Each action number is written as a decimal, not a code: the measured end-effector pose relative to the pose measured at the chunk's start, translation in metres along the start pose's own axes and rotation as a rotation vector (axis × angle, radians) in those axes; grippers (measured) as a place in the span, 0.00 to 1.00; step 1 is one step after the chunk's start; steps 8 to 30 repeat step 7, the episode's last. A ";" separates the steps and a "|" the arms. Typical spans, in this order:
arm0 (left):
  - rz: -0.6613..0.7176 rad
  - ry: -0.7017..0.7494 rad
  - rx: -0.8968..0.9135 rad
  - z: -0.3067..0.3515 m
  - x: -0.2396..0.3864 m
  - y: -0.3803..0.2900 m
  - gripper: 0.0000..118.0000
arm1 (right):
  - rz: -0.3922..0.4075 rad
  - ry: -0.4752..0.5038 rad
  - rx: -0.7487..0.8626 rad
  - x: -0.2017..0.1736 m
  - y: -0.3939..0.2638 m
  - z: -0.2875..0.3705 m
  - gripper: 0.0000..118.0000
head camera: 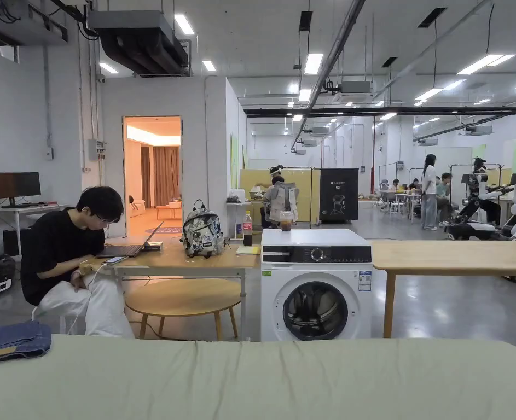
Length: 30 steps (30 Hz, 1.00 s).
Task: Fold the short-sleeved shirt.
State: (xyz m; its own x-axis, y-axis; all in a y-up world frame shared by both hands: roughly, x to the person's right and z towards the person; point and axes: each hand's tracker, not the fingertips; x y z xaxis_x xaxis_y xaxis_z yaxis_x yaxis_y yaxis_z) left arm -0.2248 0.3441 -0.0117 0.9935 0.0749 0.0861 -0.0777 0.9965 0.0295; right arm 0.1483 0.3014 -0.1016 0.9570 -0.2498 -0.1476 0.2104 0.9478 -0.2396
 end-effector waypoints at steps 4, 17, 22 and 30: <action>0.020 -0.013 0.012 -0.001 0.000 0.000 0.73 | 0.008 -0.019 0.018 -0.002 -0.002 -0.001 0.86; 0.013 -0.012 0.013 -0.002 0.001 -0.001 0.73 | 0.023 0.069 0.053 -0.002 -0.005 0.004 0.87; 0.013 -0.012 0.013 -0.002 0.001 -0.001 0.73 | 0.023 0.069 0.053 -0.002 -0.005 0.004 0.87; 0.013 -0.012 0.013 -0.002 0.001 -0.001 0.73 | 0.023 0.069 0.053 -0.002 -0.005 0.004 0.87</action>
